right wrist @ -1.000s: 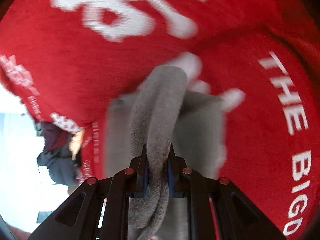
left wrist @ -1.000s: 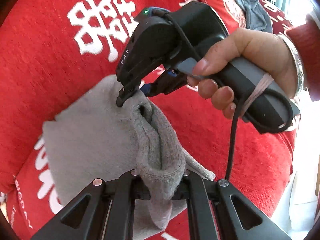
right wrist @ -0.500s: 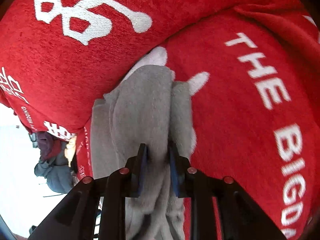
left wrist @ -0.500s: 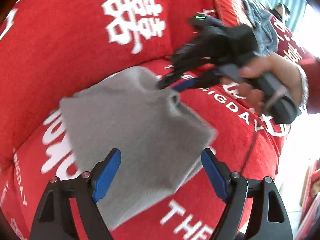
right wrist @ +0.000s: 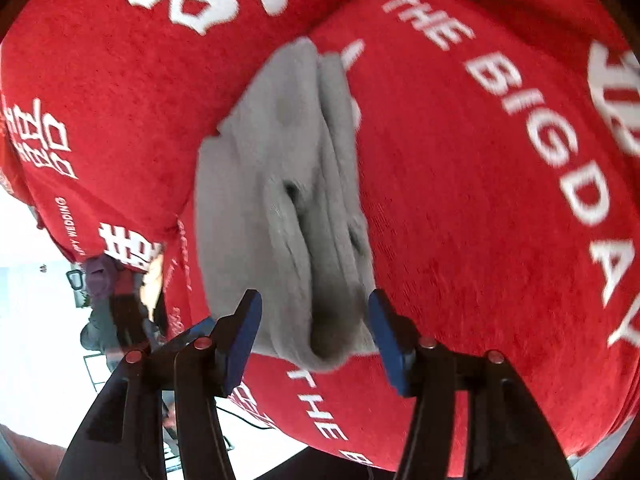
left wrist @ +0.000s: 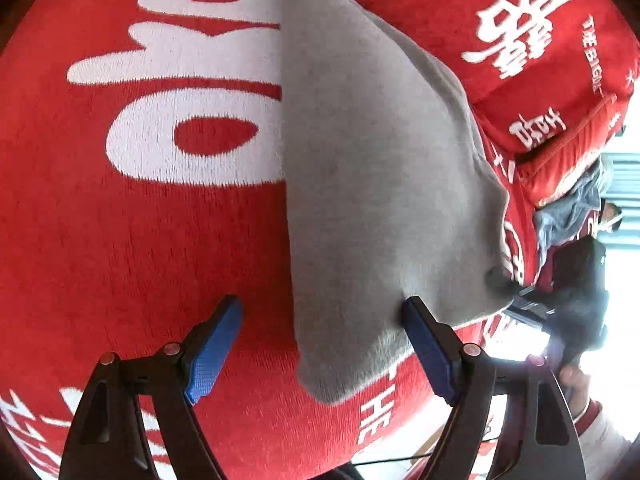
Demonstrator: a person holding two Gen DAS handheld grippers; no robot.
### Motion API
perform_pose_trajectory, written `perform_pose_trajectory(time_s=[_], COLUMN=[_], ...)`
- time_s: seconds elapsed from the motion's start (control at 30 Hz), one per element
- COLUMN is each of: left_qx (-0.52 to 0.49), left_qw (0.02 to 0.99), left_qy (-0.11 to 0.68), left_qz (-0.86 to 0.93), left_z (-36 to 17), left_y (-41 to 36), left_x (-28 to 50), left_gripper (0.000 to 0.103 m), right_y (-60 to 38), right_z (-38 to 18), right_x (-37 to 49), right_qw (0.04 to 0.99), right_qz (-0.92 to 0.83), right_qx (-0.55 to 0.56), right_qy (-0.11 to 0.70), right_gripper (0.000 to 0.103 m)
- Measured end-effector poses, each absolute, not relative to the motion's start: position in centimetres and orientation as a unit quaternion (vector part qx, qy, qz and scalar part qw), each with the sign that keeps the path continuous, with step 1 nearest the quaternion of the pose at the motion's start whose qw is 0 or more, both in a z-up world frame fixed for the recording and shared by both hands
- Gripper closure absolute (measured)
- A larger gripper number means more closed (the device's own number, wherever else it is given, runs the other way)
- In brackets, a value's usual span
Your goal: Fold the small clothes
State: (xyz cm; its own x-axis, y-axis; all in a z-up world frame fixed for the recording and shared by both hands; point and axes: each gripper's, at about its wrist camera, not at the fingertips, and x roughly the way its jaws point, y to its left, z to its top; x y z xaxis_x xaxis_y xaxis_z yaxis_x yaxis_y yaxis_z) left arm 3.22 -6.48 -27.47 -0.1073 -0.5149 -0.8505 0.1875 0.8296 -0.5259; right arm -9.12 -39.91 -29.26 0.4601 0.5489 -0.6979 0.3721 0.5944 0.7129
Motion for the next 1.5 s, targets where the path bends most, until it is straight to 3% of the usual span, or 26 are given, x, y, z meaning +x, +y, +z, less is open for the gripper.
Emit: perform_pose_trajectory(time_s=[0.03, 0.07, 0.27, 0.47, 0.5, 0.6, 0.7, 0.73, 0.8, 1.2, 1.5], left_qx=[-0.113, -0.108, -0.024, -0.035, -0.036, -0.006, 0.006, 0.011, 0.026, 0.090, 0.062], left_qw=[0.660, 0.657, 0.680, 0.688, 0.693, 0.714, 0.725, 0.728, 0.738, 0.756, 0.760], left_qy=[0.686, 0.686, 0.663, 0.660, 0.658, 0.651, 0.647, 0.646, 0.638, 0.625, 0.632], left_qz=[-0.284, -0.293, -0.313, -0.298, -0.293, -0.258, -0.237, -0.229, -0.218, -0.175, -0.137], left_z=[-27.0, -26.7, -26.3, -26.8, -26.6, -25.8, -24.9, -24.6, -24.1, -22.9, -23.3], left_y=[-6.8, -7.0, -7.4, -6.6, -6.5, -6.0, -5.4, -5.1, -5.0, -4.1, -3.6], left_x=[3.2, 3.3, 1.9, 1.1, 0.9, 0.6, 0.7, 0.7, 0.8, 1.1, 3.6], left_gripper=[0.059, 0.066, 0.069, 0.069, 0.066, 0.043, 0.037, 0.024, 0.013, 0.013, 0.013], right_y=[-39.6, -39.3, -38.0, -39.0, -39.0, -38.3, -37.6, -37.4, -37.1, -35.6, -37.4], right_z=[-29.7, -30.0, -28.1, -32.5, -32.5, -31.9, -31.5, -31.3, -30.6, -26.1, -23.1], right_x=[-9.0, -8.8, -9.5, -11.3, -11.3, -11.4, -11.2, -11.3, -11.7, -15.2, -9.8], right_qw=[0.727, 0.725, 0.741, 0.733, 0.737, 0.748, 0.746, 0.744, 0.742, 0.751, 0.793], right_qz=[0.050, 0.042, 0.042, 0.008, 0.009, -0.002, -0.011, -0.014, -0.024, -0.060, -0.044], right_qx=[0.439, 0.429, 0.430, 0.436, 0.431, 0.395, 0.391, 0.391, 0.391, 0.408, 0.363], right_qy=[0.526, 0.537, 0.514, 0.521, 0.520, 0.533, 0.539, 0.542, 0.544, 0.516, 0.487], right_gripper=[0.065, 0.088, 0.090, 0.089, 0.087, 0.079, 0.069, 0.067, 0.058, 0.048, 0.048])
